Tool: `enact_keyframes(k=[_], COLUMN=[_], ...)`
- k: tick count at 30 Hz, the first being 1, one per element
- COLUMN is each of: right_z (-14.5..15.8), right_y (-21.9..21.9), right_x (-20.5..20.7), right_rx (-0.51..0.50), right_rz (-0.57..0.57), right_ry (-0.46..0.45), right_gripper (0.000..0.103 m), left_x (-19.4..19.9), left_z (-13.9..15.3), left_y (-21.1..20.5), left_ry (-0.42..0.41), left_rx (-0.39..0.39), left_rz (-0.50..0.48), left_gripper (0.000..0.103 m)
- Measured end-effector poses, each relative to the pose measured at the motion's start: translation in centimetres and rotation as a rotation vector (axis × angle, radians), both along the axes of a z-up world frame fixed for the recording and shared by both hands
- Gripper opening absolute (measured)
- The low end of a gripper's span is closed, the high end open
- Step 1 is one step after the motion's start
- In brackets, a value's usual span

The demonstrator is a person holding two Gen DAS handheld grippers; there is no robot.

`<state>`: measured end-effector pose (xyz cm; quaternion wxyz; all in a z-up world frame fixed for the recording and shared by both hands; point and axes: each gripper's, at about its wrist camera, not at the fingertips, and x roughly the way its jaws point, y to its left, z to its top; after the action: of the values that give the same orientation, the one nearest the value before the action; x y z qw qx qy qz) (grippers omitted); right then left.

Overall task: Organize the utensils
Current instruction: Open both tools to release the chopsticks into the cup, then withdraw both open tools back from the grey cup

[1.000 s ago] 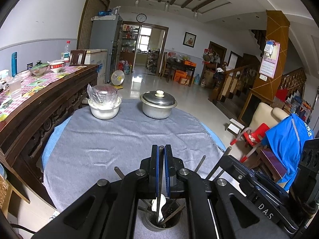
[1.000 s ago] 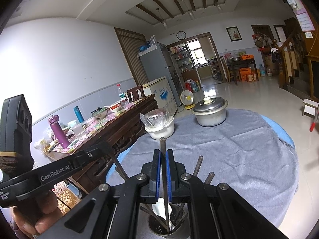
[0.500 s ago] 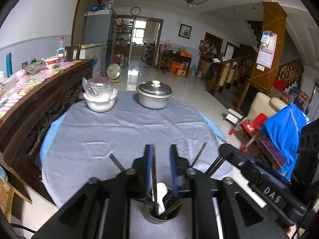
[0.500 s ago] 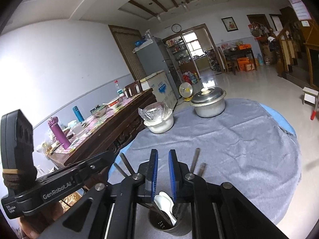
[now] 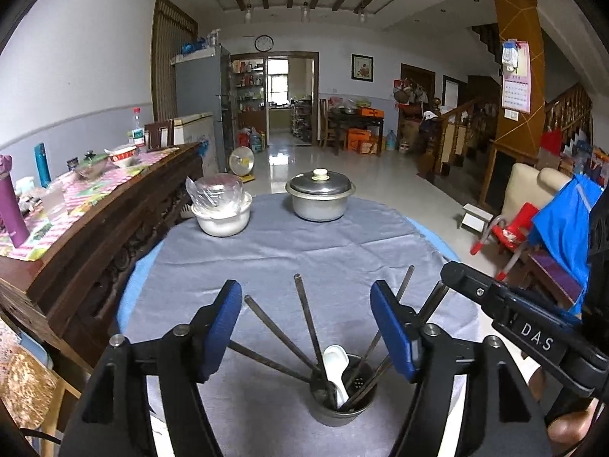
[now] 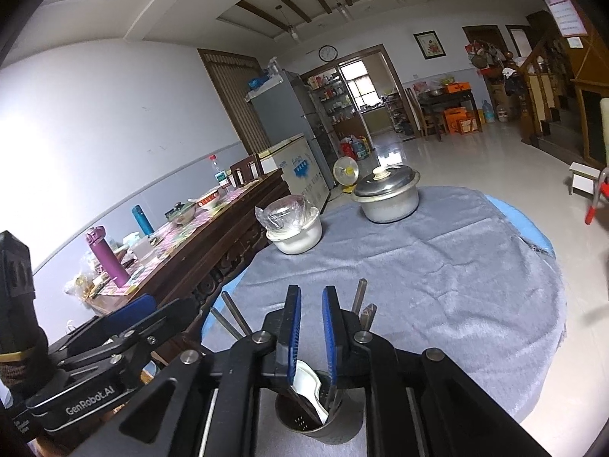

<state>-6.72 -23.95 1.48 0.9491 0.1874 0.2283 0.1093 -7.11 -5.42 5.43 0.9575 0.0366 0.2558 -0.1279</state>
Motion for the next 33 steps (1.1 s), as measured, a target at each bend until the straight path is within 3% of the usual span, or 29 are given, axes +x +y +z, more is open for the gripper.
enact_keyframes(k=[3,22,26,33], right_z=[0.1,-1.9,-2.7,-3.1], right_y=[-0.1,0.2,0.6,1.7], right_x=[-0.4,-2.6,-3.6,-4.6], right_rx=[-0.006,-0.098,-0.138,-0.163], right_rz=[-0.009,-0.036,-0.062,-0.110], right_ry=[0.001,0.045,0.051,0.053], right_gripper=[0.029,0.031,0.049,0.052], left_x=[-0.3,-1.7,-2.7,-4.1], left_z=[0.1,-2.2,-3.3,-4.1], left_y=[0.1,0.8,1.1,1.4], left_ry=[-0.007,0.025,0.050,0.053], left_rx=[0.018,0.113,0.117,0.154], left_rz=[0.018,0.071,0.073,0.150], left_gripper=[0.074,0.085,0.086,0.088])
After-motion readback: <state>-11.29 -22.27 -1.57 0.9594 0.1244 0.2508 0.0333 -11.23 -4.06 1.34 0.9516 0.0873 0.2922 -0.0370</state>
